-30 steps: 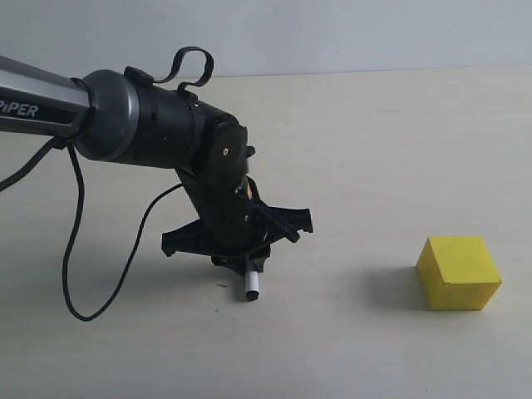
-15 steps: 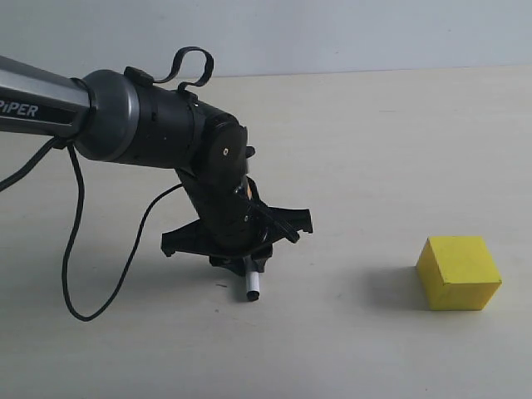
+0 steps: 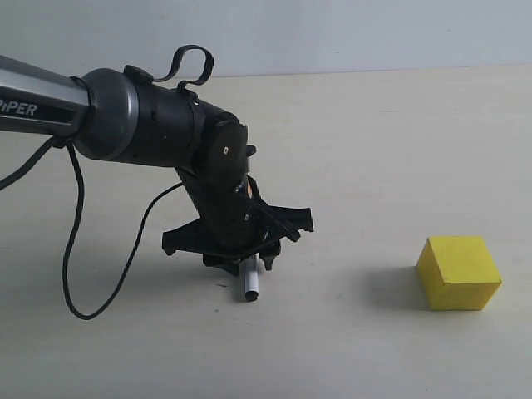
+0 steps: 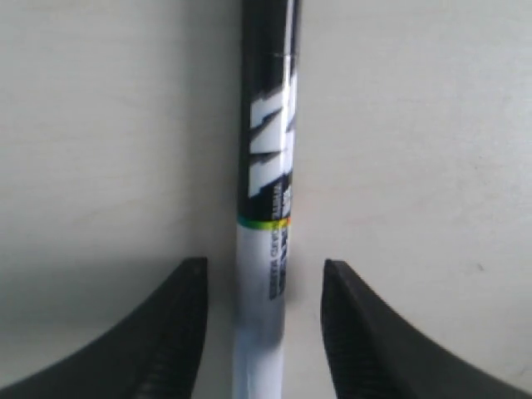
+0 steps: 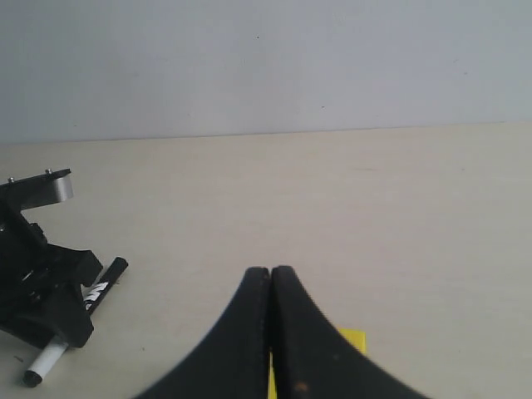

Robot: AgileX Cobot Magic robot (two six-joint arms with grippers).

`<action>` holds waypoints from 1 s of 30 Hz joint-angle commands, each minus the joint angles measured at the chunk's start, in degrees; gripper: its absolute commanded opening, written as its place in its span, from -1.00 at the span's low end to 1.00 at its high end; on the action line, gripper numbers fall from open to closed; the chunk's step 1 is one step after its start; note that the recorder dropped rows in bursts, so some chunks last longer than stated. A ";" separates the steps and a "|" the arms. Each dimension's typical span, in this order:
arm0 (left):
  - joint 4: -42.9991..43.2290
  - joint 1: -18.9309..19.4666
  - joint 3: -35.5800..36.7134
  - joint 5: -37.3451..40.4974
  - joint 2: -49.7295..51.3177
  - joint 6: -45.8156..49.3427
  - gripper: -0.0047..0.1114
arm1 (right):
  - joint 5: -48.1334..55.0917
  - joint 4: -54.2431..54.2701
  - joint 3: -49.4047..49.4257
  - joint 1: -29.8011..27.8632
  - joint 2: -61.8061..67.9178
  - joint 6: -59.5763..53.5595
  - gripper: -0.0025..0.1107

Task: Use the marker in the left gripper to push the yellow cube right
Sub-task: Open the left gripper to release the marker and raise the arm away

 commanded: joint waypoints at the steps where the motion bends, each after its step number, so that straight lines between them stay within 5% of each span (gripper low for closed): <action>1: -0.08 -0.22 -0.26 0.18 -0.27 0.16 -0.15 | -0.39 -0.07 0.25 0.07 -0.30 -0.21 -0.96; 20: 0.37 0.53 -4.00 10.63 -10.11 4.58 -0.16 | -0.39 -0.07 0.25 0.07 -0.30 -0.21 -0.96; 22: 1.51 0.53 -5.08 12.33 -13.91 7.59 -0.35 | -0.39 -0.07 0.25 0.07 -0.30 -0.21 -0.96; 24: 9.42 -0.77 -4.54 12.73 -19.10 7.20 -0.89 | -0.39 -0.07 0.25 0.07 -0.30 -0.21 -0.96; 28: 28.12 -8.21 3.45 8.29 -29.34 0.80 -0.92 | -0.39 -0.07 0.25 0.07 -0.30 -0.21 -0.96; 30: 38.39 -14.05 15.06 -2.34 -37.78 -9.46 -0.92 | -0.39 -0.07 0.25 0.07 -0.30 -0.21 -0.96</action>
